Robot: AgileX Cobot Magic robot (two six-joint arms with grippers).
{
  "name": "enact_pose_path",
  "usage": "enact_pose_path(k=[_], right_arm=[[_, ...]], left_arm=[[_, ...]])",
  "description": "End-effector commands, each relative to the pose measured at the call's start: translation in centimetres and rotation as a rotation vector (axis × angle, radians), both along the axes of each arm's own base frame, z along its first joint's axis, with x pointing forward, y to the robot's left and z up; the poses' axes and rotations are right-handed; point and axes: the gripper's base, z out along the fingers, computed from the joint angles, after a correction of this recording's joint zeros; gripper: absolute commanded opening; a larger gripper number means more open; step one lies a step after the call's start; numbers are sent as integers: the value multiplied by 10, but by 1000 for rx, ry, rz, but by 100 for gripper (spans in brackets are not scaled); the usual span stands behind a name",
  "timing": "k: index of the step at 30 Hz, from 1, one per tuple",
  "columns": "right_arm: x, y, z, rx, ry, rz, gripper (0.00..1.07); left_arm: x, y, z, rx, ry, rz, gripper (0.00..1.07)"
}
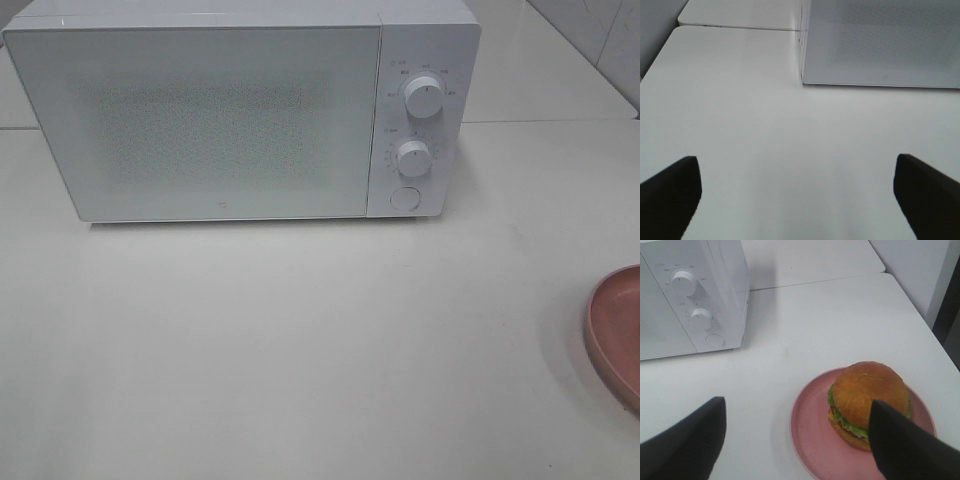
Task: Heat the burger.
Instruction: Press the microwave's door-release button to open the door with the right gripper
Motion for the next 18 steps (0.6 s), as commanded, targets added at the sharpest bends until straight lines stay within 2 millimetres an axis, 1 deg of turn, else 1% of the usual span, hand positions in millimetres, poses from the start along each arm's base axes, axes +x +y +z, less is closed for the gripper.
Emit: enact_pose_path(k=[1,2,3,4,5,6,8,9,11,12,13,14,18], right_arm=[[11,0,6,5,-21,-2,73],[19,1,5,4,-19,0,73],[19,1,5,4,-19,0,73],[23,1,4,4,-21,2,73],[31,1,-1,2,-12,5,73],[31,1,-1,2,-12,5,73],[41,1,-9,-1,5,9,73],[41,1,-9,-1,5,9,73],[49,1,-16,-2,14,13,73],[49,1,-16,-2,14,13,73],[55,1,-18,-2,10,15,73],[55,1,-18,-2,10,15,73],[67,2,-24,-3,0,22,73]], left_arm=[[-3,-1,0,-8,-24,-4,100],[-3,-1,0,-8,-24,-4,100],[-3,-1,0,-8,-24,-4,100],[-3,-1,0,-8,-24,-4,100],[-3,-1,0,-8,-24,-4,100],[-3,-1,0,-8,-24,-4,100],[-3,-1,0,-8,-24,-4,100],[-3,-1,0,-8,-24,-4,100],[-3,-1,0,-8,-24,-4,100],[-3,-1,0,-8,-24,-4,100],[-3,-1,0,-8,-24,-4,100],[-3,-1,0,-8,-24,-4,100],[-3,-1,0,-8,-24,-4,100]])
